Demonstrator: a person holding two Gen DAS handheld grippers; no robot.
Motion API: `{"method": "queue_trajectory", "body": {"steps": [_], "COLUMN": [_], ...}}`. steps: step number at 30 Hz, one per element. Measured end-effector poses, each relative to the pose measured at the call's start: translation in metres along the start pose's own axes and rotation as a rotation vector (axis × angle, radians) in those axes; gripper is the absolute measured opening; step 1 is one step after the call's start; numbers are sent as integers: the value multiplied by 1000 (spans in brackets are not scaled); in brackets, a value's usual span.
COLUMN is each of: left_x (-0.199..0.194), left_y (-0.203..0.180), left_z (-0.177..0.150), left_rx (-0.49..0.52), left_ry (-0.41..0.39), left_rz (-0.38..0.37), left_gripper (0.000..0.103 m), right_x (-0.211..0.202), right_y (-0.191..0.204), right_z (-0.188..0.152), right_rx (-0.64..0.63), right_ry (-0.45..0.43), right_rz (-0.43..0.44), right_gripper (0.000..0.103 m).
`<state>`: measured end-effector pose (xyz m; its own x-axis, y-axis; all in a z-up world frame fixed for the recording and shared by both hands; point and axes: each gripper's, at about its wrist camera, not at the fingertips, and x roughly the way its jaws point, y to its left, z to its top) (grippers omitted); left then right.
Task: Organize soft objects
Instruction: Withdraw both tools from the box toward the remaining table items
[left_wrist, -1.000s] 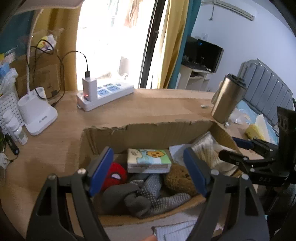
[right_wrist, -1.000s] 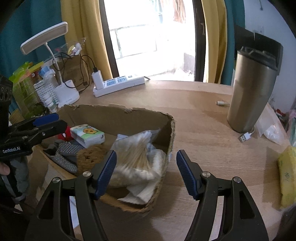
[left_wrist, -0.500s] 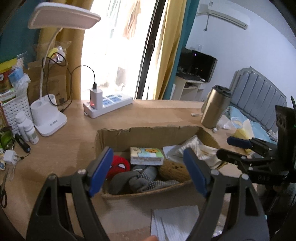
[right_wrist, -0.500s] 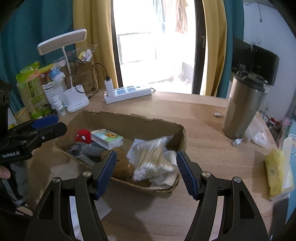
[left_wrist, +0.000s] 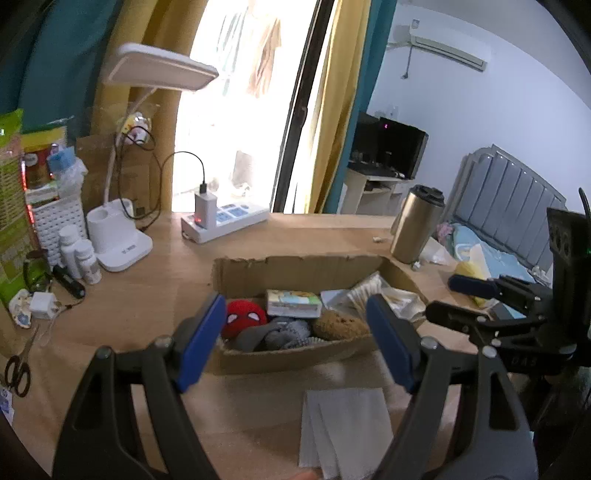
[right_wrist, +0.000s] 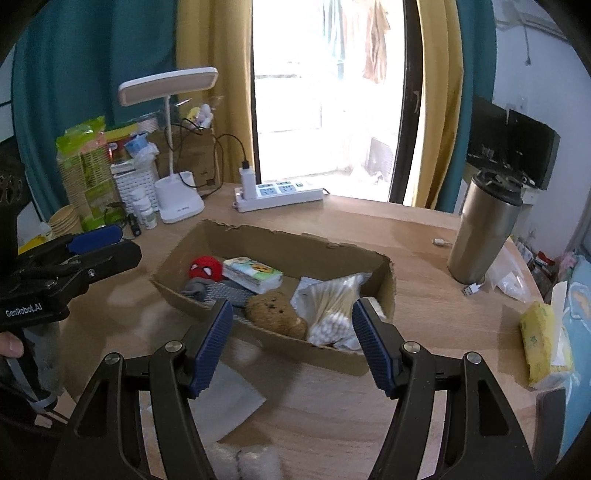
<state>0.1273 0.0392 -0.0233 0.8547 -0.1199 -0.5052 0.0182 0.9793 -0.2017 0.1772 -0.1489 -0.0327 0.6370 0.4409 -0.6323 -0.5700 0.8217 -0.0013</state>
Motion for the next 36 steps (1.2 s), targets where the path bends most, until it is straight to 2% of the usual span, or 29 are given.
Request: {"method": "queue_trajectory", "body": {"steps": [8, 17, 36], "left_x": [-28, -42, -40], "left_y": [-1, -6, -16], "left_z": [-13, -35, -76], "left_rx": [10, 14, 23], "left_ry": [-21, 8, 84], "left_rz": [17, 21, 7], "left_gripper": [80, 80, 80], "right_x": [-18, -25, -18], "right_y": [14, 19, 23], "right_z": [-12, -38, -91], "right_rx": [-7, 7, 45], "right_ry": [-17, 5, 96], "right_rz": [8, 25, 50], "right_gripper": [70, 70, 71]}}
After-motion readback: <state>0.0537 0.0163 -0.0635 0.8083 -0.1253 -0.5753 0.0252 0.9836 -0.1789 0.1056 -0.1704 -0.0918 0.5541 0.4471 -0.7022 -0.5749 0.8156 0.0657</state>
